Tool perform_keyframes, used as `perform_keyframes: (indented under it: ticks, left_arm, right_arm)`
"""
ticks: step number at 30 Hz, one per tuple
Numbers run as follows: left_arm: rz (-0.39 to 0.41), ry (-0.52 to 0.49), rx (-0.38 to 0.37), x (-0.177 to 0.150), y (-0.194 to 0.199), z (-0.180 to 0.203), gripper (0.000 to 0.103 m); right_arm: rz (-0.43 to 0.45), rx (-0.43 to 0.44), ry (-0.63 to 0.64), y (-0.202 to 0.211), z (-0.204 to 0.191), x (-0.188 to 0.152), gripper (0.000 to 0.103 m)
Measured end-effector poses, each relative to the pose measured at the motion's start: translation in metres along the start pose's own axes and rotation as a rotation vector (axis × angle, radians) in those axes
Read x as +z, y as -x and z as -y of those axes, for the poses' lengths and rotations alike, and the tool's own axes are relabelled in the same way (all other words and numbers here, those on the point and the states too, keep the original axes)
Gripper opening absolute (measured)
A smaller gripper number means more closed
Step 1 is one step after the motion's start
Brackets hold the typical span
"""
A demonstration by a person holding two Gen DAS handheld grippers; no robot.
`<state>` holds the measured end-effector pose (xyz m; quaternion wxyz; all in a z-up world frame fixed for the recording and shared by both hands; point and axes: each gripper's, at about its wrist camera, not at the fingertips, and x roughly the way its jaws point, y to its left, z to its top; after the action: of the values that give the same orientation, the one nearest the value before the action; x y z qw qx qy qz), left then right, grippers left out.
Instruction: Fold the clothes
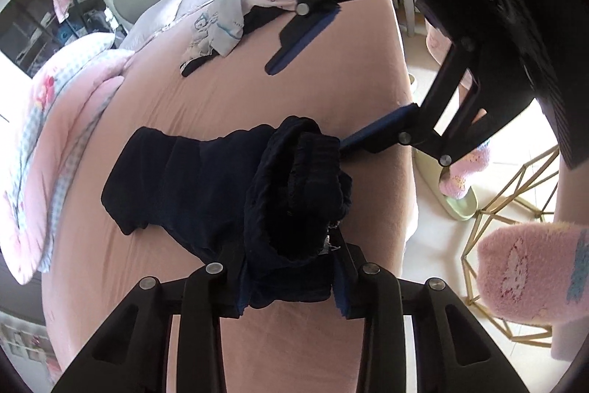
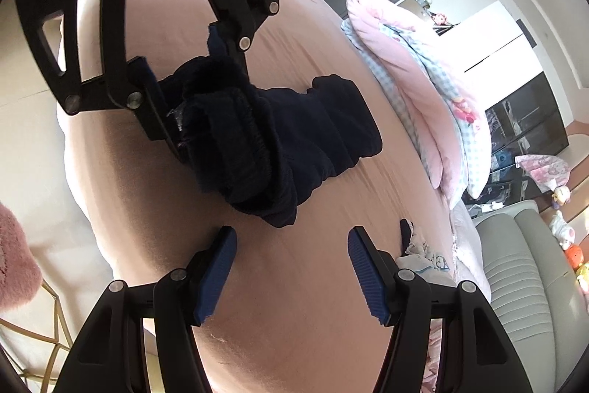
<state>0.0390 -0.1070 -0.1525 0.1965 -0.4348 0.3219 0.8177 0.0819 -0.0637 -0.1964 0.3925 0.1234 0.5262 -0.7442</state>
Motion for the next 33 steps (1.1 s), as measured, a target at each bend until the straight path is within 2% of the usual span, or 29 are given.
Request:
perform_keyframes:
  ticks: [6, 8, 12, 16, 19, 23, 28, 30, 31, 32, 33]
  left_arm:
    - [0.007, 0.106, -0.037, 0.001, 0.006, -0.011, 0.03]
    - [-0.002, 0.132, -0.04, 0.002, 0.005, -0.018, 0.031]
    - [0.006, 0.157, -0.05, 0.002, 0.005, -0.028, 0.031]
    - [0.021, 0.193, -0.073, 0.003, 0.007, -0.039, 0.03]
    - [0.025, 0.202, -0.076, 0.003, 0.007, -0.044, 0.031]
    - [0.017, 0.209, -0.074, 0.002, 0.007, -0.048, 0.031]
    - [0.026, 0.235, -0.113, 0.0, 0.012, -0.053, 0.031]
    - [0.009, 0.248, -0.121, -0.001, 0.011, -0.056, 0.031]
    - [-0.008, 0.26, -0.137, -0.001, 0.008, -0.058, 0.031]
    - [-0.021, 0.275, -0.153, -0.003, 0.007, -0.059, 0.031]
    - [-0.033, 0.29, -0.17, -0.004, 0.006, -0.061, 0.031]
  right_arm:
    - [0.006, -0.011, 0.016, -0.002, -0.002, 0.004, 0.062]
    - [0.016, -0.032, 0.057, -0.003, -0.006, 0.005, 0.062]
    - [0.057, -0.047, 0.124, -0.008, -0.01, 0.01, 0.062]
    - [0.08, -0.026, 0.103, -0.017, -0.002, 0.019, 0.062]
    - [0.099, -0.046, 0.129, -0.022, -0.003, 0.022, 0.062]
    - [0.119, -0.024, 0.152, -0.025, -0.006, 0.024, 0.062]
    - [0.123, 0.025, 0.129, -0.028, -0.001, 0.027, 0.062]
    - [0.13, 0.036, 0.113, -0.026, 0.0, 0.029, 0.057]
    - [0.134, 0.045, 0.111, -0.024, -0.002, 0.03, 0.044]
    - [0.124, 0.056, 0.109, -0.024, -0.004, 0.031, 0.035]
    - [0.115, 0.067, 0.106, -0.024, -0.006, 0.032, 0.034]
